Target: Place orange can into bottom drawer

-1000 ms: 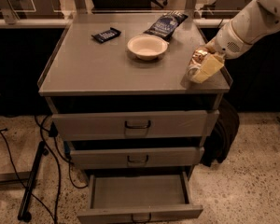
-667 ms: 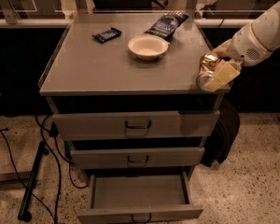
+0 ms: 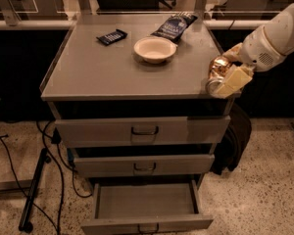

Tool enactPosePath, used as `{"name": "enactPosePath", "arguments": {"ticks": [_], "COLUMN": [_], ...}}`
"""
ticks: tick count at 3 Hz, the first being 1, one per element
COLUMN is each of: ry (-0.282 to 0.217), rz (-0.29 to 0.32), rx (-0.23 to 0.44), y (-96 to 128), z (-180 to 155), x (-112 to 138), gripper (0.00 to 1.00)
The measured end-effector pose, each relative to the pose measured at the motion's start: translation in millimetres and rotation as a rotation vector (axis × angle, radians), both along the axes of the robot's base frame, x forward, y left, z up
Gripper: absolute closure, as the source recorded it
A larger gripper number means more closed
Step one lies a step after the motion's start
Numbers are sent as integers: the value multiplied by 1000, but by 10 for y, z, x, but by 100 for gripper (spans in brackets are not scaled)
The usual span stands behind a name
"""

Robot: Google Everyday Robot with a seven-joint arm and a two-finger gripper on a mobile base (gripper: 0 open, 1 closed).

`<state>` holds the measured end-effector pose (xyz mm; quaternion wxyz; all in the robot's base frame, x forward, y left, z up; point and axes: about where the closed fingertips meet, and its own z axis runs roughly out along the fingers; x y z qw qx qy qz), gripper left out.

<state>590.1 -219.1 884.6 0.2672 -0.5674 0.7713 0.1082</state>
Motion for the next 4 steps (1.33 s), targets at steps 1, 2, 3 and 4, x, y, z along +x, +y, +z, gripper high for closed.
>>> {"name": "enactPosePath", "arguments": {"ticks": [1, 2, 3, 4], "ry": [-1, 14, 58, 101], "rz": [55, 104, 140, 172], "rx": [14, 34, 62, 83], "y": [23, 19, 37, 70], "z": [29, 45, 5, -458], "x": [-262, -646, -1134, -1579], "gripper": [100, 100, 100, 100]}}
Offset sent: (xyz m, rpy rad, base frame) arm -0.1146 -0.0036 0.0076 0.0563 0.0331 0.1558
